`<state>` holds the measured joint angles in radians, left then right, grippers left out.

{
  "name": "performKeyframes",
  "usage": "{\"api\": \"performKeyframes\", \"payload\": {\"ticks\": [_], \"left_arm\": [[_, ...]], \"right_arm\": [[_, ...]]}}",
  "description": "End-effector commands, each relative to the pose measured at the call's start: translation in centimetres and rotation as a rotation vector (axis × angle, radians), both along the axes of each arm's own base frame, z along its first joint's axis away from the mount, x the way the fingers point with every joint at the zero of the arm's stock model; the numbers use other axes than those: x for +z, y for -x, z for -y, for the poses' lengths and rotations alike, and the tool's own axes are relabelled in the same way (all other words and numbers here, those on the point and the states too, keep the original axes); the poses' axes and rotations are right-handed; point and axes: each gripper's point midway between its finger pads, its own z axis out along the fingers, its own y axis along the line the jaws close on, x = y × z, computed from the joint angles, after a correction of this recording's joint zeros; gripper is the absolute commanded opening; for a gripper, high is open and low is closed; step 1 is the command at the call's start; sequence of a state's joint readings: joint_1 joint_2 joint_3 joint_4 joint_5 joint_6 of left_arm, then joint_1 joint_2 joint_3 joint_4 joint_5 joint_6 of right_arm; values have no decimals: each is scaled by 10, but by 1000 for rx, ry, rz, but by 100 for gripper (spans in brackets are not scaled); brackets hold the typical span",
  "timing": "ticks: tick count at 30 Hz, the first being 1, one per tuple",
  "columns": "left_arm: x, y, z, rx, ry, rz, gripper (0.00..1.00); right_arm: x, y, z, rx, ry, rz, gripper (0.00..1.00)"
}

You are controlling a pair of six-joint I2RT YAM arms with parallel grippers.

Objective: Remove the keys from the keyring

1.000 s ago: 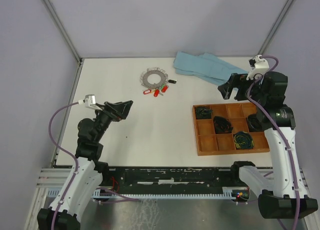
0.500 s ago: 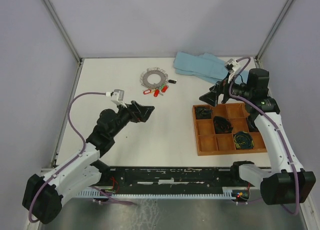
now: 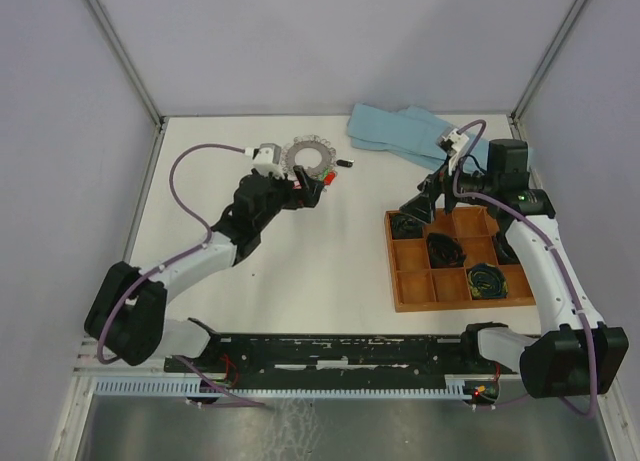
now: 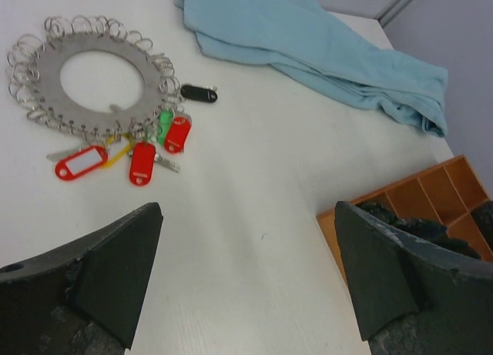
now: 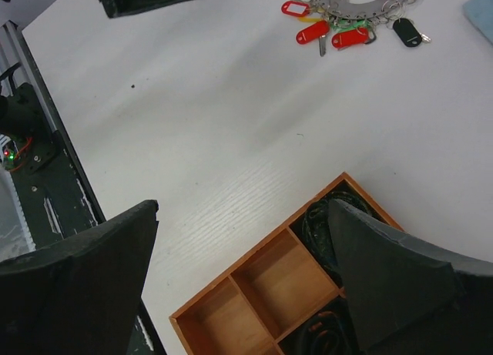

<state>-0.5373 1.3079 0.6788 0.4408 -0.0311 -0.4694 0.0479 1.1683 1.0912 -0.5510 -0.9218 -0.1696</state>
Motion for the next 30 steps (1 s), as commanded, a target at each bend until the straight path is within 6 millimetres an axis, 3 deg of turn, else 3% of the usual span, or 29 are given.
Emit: {"api": "performKeyframes", "payload": {"ticks": [1,6,10,12,15,21,25,30], "left_arm": [[33,-48,4,77,-104,73,99],[11,-99,10,127,-321,-20,96],[4,-140,13,126,-519,-55,87],[4,-161,18,107,-527,-71,81],[-22,-180,27,40,-493,-126,70],[-76,-185,23,20,-491,-226,59],[-92,-180,9,67,-513,-236,57],[-108,-180,-1,73,-463,-260,44]], "right_arm": [[1,-3,6,15,67,59,100],[-6,-7,18,-31,149,61,100],[-15,-14,27,-74,196,32,100],[-19,-17,30,-87,212,20,100],[-24,-19,32,-90,218,-1,100],[-35,-22,31,-69,220,-43,97],[-38,-19,24,-40,186,-72,95],[-42,-18,21,-25,175,-91,94]]}}
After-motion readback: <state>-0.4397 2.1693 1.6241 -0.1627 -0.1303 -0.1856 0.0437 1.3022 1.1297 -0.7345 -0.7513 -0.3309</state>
